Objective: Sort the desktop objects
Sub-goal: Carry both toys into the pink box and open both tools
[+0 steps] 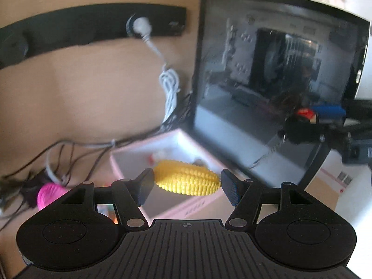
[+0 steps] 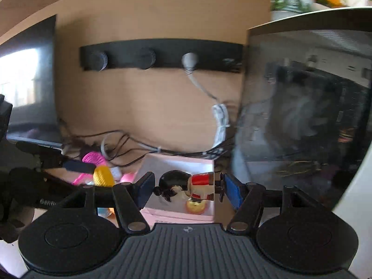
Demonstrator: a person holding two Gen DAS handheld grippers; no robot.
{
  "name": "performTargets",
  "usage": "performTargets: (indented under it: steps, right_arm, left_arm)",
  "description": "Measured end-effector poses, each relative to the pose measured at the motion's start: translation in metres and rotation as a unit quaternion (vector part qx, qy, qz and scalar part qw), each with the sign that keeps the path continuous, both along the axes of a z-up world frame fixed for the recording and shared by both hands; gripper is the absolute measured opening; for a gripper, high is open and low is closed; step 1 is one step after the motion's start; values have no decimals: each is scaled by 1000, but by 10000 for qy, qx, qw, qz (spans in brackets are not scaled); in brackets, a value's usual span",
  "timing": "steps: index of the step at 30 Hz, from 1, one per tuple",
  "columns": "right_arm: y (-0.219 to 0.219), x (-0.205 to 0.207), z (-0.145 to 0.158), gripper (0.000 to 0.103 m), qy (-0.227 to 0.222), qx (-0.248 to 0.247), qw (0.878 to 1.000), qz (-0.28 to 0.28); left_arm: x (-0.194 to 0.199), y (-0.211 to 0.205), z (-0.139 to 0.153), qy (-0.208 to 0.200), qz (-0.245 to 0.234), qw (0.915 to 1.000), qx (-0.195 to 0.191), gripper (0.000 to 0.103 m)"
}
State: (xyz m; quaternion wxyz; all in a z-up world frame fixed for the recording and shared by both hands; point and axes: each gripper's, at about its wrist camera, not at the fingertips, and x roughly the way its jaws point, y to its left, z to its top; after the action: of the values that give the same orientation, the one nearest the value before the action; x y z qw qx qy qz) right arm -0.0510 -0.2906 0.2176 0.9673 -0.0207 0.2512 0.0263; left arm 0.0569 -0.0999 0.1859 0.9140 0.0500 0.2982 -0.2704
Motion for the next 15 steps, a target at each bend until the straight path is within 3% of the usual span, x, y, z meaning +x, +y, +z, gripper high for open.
performTargets:
  steps: [7, 15]
  right_arm:
    - [-8, 3, 11, 65, -251, 59, 9991, -325]
    - [-12, 37, 11, 65, -171, 385, 9983, -395]
  left_arm:
    - [38, -13, 9, -22, -43, 10000, 42, 69]
    - [72, -6, 5, -49, 4, 10000, -37, 69]
